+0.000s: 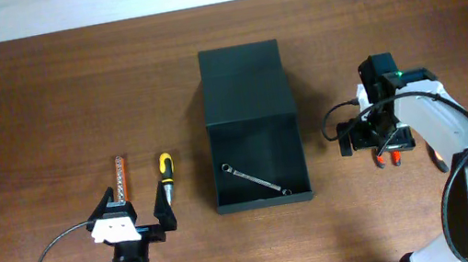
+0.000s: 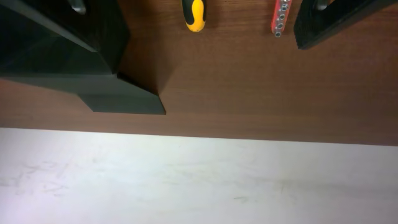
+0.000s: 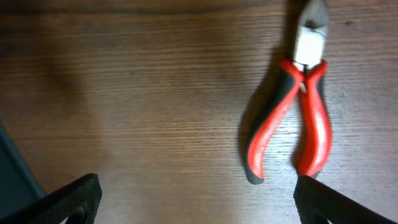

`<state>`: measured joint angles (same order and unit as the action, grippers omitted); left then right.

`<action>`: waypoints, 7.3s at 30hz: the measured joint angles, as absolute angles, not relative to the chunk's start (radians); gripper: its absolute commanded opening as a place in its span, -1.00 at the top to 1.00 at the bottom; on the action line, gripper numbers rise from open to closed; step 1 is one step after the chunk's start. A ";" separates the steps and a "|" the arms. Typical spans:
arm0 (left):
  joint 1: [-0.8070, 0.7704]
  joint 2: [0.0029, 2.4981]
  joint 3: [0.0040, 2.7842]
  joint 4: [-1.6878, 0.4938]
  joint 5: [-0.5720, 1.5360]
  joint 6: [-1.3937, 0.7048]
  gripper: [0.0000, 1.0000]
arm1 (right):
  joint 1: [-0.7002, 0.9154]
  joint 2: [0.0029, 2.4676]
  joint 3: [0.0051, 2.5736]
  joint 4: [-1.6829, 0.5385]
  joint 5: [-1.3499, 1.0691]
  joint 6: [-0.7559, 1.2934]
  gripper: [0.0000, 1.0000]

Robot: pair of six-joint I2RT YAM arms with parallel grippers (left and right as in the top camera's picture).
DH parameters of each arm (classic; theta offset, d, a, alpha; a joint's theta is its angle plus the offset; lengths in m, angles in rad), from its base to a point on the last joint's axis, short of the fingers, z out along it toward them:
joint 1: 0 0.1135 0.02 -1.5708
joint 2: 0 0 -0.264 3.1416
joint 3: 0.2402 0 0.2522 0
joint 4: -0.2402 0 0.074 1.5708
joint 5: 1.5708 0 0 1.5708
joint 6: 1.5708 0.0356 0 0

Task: Pack container
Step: 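Lower the right gripper and grasp the red-black cutters, then lift the cutters and carry them over the green box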

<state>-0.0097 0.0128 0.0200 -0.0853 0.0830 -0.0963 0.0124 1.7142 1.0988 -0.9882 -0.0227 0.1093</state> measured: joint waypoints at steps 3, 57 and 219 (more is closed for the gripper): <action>-0.010 0.013 0.020 -0.085 0.083 -0.096 -0.99 | 0.012 1.714 1.097 -0.982 0.002 0.133 -0.98; -0.010 0.013 0.020 -0.085 0.083 -0.096 -0.98 | 0.012 1.769 1.066 -0.870 -0.001 0.157 -0.98; -0.010 0.013 0.020 -0.086 0.083 -0.096 -0.99 | 0.604 1.849 1.914 -1.481 -0.178 -0.204 0.92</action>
